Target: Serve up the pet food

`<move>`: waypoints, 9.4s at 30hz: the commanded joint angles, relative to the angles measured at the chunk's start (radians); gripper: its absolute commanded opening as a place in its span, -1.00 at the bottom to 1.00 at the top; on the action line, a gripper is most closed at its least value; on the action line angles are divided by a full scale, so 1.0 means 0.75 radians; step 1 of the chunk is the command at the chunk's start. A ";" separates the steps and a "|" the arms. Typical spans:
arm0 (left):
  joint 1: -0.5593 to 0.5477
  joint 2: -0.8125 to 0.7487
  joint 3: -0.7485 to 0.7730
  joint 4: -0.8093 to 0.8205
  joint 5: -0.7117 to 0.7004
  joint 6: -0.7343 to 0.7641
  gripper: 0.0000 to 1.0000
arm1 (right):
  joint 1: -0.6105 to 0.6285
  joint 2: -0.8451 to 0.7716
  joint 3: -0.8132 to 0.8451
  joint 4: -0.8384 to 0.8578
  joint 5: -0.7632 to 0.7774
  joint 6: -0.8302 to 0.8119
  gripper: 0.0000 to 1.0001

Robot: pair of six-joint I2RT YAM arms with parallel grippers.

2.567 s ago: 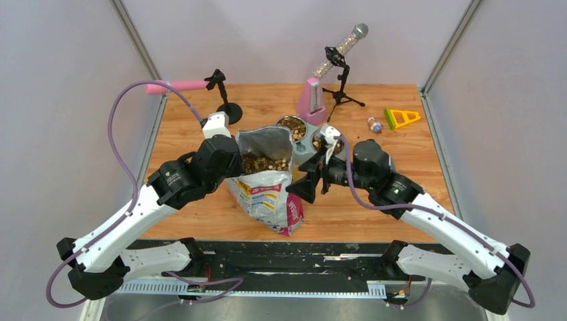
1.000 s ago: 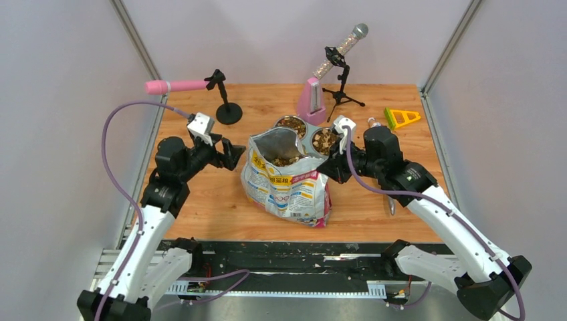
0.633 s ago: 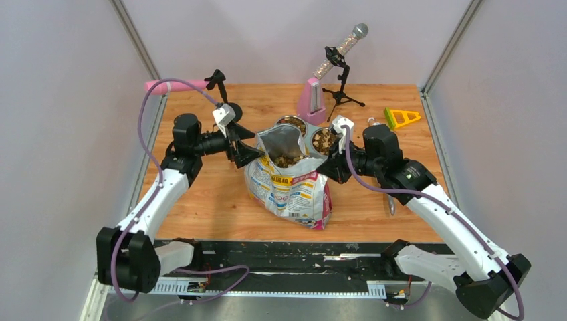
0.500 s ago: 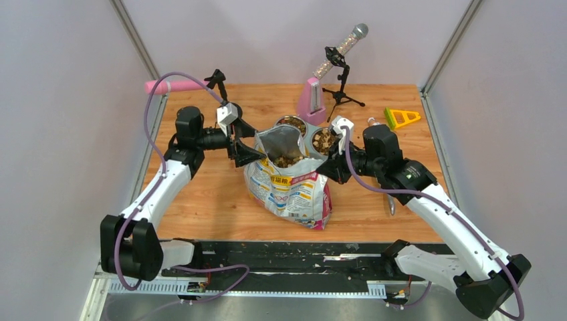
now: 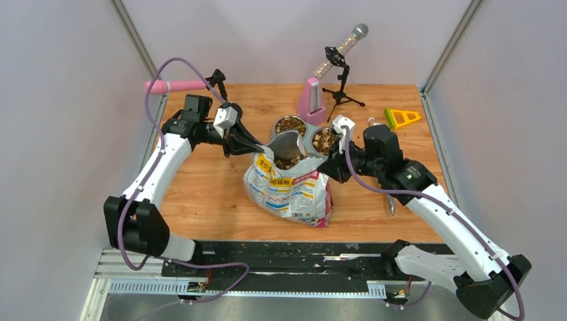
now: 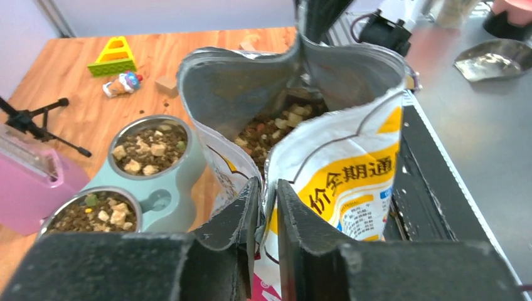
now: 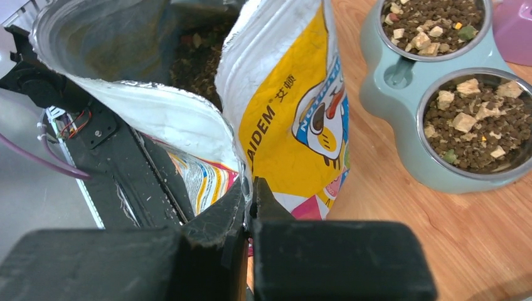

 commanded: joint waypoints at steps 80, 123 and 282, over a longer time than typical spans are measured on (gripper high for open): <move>0.149 0.375 1.422 -0.444 -0.098 -0.210 1.00 | -0.137 0.165 0.345 -0.226 -0.543 -0.780 -1.00; -0.868 0.083 0.679 -0.206 -1.269 -0.364 1.00 | -0.131 0.059 0.249 -0.023 -0.468 -0.498 -1.00; -0.932 -0.307 0.265 -0.385 -1.524 -0.196 0.13 | -0.080 0.165 0.460 -0.472 -0.449 -0.962 -1.00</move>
